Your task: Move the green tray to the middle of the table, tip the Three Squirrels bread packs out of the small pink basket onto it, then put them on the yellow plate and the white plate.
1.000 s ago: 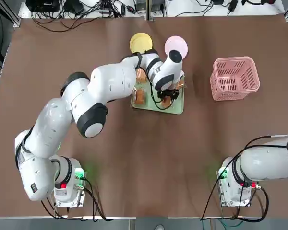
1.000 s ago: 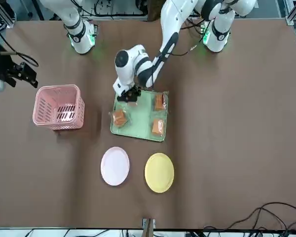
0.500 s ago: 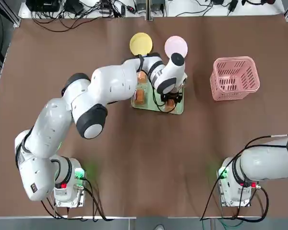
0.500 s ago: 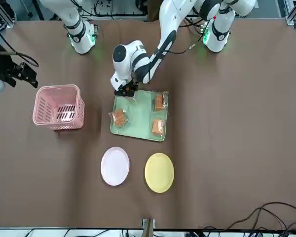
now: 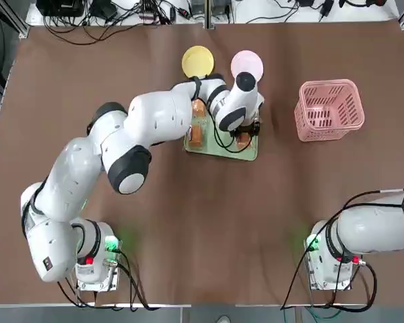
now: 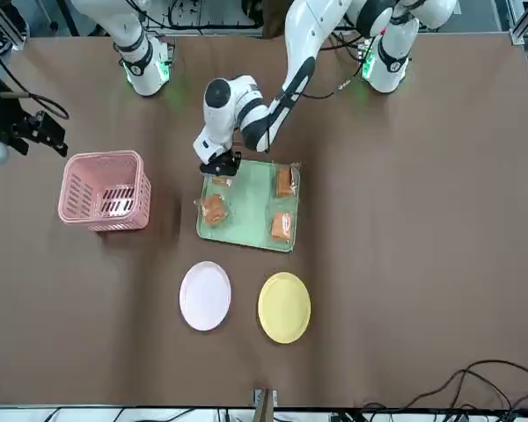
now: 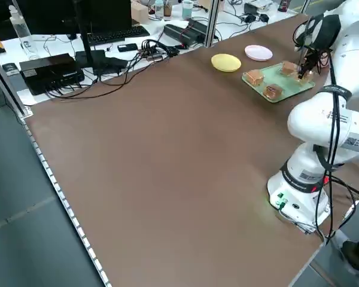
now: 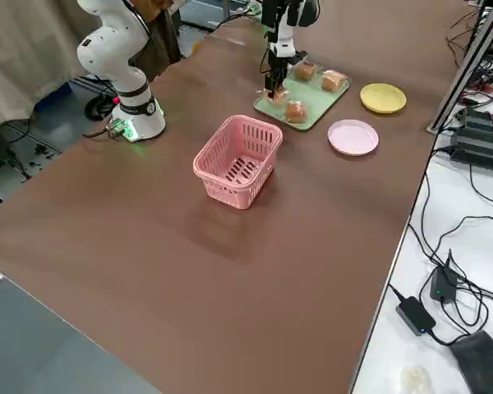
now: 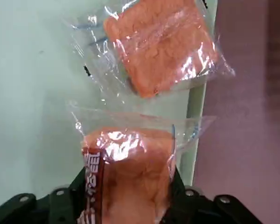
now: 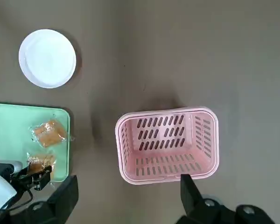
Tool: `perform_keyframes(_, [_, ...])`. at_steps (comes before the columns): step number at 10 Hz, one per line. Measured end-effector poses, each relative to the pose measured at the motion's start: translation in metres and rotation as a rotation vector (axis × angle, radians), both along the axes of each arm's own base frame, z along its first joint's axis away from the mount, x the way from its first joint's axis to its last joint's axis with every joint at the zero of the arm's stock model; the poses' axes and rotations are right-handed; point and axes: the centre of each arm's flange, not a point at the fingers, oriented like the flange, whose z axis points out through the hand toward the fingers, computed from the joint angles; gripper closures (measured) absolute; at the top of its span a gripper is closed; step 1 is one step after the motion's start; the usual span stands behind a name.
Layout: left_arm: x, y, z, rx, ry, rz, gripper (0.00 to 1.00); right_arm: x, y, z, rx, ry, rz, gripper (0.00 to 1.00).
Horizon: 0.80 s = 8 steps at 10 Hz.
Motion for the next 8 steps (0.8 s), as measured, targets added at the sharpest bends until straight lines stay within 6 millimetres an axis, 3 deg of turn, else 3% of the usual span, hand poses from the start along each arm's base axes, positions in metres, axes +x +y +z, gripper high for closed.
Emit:
perform_keyframes(1, [0.0,-0.001,-0.002,-0.008,-0.002,0.012,0.22,0.0,0.0,0.0,0.0,0.0,0.0,0.03])
perform_keyframes(3, [0.0,-0.002,-0.002,-0.018,0.0,0.053,0.0,0.0,0.0,0.0,0.0,0.0,0.0,0.03])
perform_keyframes(5, [0.008,-0.001,0.012,-0.024,-0.009,0.068,0.0,0.0,0.0,0.0,0.0,0.0,0.0,0.03])
perform_keyframes(8, [0.053,0.033,0.075,0.043,-0.011,0.086,0.0,0.0,0.0,0.0,0.0,0.0,0.0,0.03])
